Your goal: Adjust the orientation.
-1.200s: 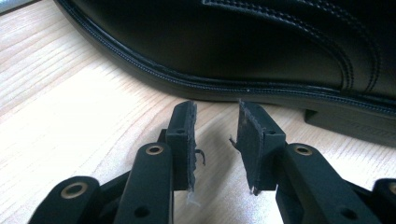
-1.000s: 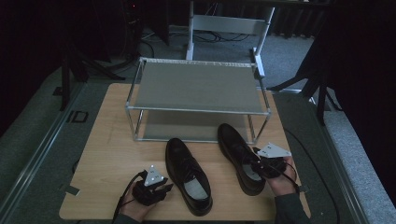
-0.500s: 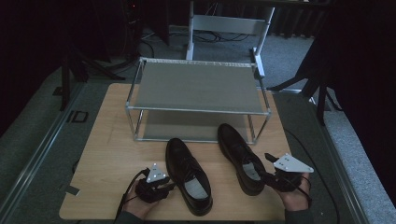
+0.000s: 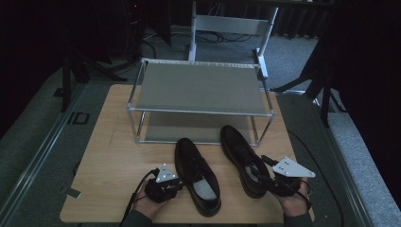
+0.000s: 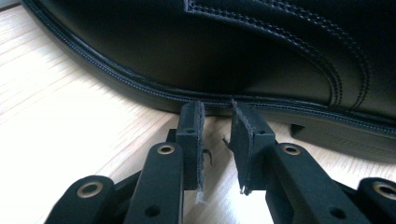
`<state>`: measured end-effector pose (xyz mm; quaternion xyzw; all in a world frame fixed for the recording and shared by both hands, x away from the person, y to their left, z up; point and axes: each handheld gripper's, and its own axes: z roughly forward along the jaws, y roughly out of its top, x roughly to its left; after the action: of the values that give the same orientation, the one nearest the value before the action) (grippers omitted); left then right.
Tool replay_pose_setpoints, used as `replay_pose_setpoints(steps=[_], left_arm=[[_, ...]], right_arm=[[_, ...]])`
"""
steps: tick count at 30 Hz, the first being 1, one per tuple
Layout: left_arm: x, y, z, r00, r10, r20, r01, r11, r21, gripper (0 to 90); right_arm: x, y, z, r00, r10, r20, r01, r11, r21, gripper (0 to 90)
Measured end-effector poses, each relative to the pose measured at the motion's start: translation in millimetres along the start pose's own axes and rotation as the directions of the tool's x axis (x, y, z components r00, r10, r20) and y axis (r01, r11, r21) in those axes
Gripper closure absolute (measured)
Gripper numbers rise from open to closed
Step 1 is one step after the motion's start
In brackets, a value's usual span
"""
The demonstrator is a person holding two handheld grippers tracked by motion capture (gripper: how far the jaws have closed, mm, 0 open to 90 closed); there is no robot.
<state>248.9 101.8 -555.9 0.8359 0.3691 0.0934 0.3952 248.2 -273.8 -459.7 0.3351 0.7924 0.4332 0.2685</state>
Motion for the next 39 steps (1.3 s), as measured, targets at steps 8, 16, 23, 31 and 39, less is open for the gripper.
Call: replay_pose_setpoints(steps=[8,16,23,31,39], left_arm=[[-6.8,13.1,14.0,0.9981,0.056,0.026,-0.056,0.9984,0.002,74.4],[-12.4,25.8,27.9,0.9944,0.092,0.052,-0.092,0.9957,-0.009,73.6],[-20.3,38.3,40.5,0.9915,0.119,0.053,-0.119,0.9929,-0.003,73.0],[-33.6,49.5,55.3,0.9887,0.133,0.069,-0.133,0.9911,-0.006,70.7],[-38.5,52.5,58.9,0.9886,0.132,0.073,-0.132,0.9912,-0.002,69.8]], right_arm=[[-3.5,-3.5,-1.5,0.9993,0.035,-0.012,-0.034,0.999,0.006,43.7],[0.1,-3.6,-0.5,0.9987,0.037,-0.036,-0.037,0.999,0.006,45.2],[9.9,2.9,6.0,0.9968,0.018,-0.078,-0.017,1.000,0.005,48.6],[11.7,0.5,15.6,0.9965,0.030,-0.079,-0.027,0.999,0.036,50.6],[-2.2,-2.8,2.3,0.9933,0.097,-0.063,-0.096,0.995,0.019,47.7]])
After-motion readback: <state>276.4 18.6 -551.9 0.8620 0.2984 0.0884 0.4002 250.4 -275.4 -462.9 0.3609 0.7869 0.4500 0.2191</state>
